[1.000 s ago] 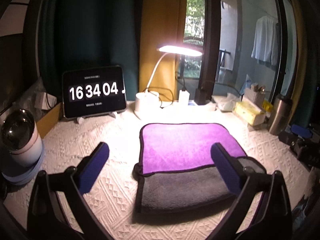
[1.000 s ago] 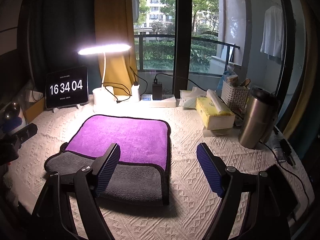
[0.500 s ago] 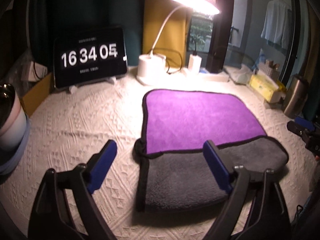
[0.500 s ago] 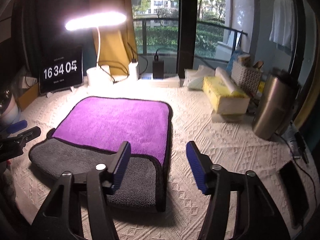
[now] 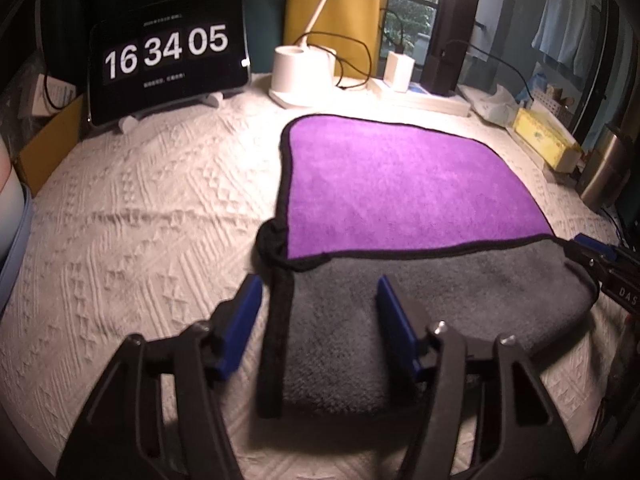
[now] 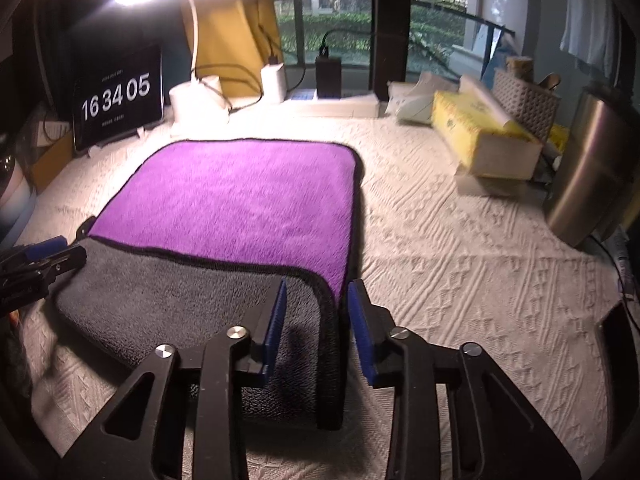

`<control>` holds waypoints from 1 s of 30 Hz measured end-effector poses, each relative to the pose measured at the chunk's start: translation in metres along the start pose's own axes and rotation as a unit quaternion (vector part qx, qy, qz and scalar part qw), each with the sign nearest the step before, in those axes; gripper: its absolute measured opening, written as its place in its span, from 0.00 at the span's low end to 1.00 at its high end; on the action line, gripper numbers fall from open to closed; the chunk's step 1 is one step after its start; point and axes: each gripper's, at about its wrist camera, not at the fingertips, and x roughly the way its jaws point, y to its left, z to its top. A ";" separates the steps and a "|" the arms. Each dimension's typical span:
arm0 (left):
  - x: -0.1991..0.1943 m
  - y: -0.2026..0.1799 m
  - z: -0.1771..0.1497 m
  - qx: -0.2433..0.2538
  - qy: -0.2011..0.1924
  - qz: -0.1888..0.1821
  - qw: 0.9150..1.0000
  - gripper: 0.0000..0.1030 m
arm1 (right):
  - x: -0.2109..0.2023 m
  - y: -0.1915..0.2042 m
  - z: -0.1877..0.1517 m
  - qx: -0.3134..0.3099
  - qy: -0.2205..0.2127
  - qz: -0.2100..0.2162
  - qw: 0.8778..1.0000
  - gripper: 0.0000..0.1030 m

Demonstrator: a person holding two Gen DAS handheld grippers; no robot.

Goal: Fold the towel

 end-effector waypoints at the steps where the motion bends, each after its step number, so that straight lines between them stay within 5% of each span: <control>1: 0.001 -0.001 0.000 0.001 0.002 0.000 1.000 0.56 | 0.002 0.001 -0.001 -0.001 0.004 0.000 1.000 0.32; 5: 0.002 -0.002 -0.002 0.004 0.005 0.003 1.000 0.55 | 0.010 0.000 -0.004 0.003 0.019 -0.004 1.000 0.32; 14: -0.001 -0.004 -0.003 0.013 0.004 0.003 1.000 0.28 | 0.010 0.010 -0.006 -0.024 0.021 0.002 0.999 0.08; 18: -0.008 -0.007 -0.005 0.018 -0.006 -0.001 1.000 0.19 | 0.006 0.013 -0.007 -0.033 0.010 -0.004 0.999 0.06; 30: -0.035 -0.012 0.005 0.025 -0.047 -0.018 0.998 0.16 | -0.029 0.019 -0.004 -0.040 -0.050 -0.025 0.998 0.05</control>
